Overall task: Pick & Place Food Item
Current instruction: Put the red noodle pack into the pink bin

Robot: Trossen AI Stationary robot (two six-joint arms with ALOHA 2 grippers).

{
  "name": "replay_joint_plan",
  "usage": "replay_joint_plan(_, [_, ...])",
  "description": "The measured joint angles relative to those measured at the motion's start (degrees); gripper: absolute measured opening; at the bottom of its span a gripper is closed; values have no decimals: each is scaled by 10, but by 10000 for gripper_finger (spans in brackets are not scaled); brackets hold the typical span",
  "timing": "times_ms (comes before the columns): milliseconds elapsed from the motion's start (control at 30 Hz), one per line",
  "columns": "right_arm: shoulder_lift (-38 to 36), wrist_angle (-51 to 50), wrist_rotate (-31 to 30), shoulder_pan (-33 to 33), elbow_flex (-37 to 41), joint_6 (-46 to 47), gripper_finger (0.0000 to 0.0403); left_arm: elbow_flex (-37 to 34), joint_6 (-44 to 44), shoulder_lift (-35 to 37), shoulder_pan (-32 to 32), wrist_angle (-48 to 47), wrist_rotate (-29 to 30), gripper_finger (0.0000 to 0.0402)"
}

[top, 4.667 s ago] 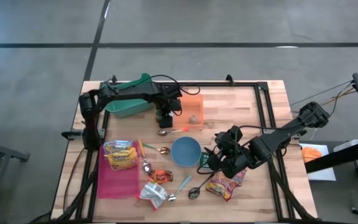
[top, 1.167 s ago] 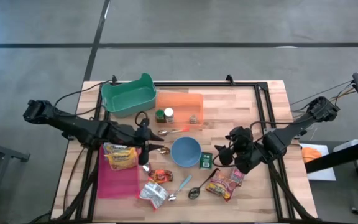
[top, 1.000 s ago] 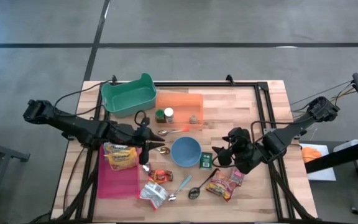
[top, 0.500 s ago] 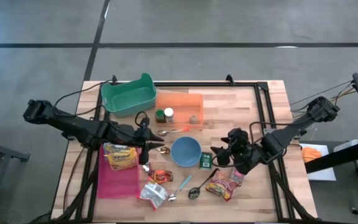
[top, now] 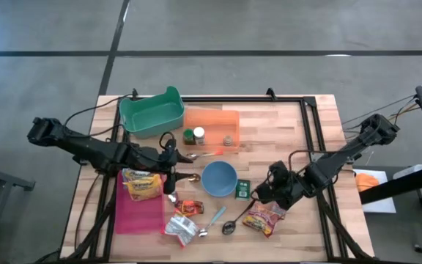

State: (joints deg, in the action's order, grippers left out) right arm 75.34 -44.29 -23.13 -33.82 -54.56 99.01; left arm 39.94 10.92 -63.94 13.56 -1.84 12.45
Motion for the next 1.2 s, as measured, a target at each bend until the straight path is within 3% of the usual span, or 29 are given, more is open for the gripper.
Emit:
replay_joint_plan(167, [34, -7, 71, -31, 0, 48, 354, 0, 11, 0, 0, -18, 0, 253])
replay_joint_plan(633, [74, -36, 67, -167, -52, 155, 354, 0, 26, 0, 0, -32, 0, 253])
replay_joint_plan(1067, [138, -33, 65, -171, -42, 104, 354, 0, 26, 0, 0, -32, 0, 253])
replay_joint_plan(1200, [140, -29, 63, -171, -43, 101, 332, 0, 26, 0, 0, -32, 0, 254])
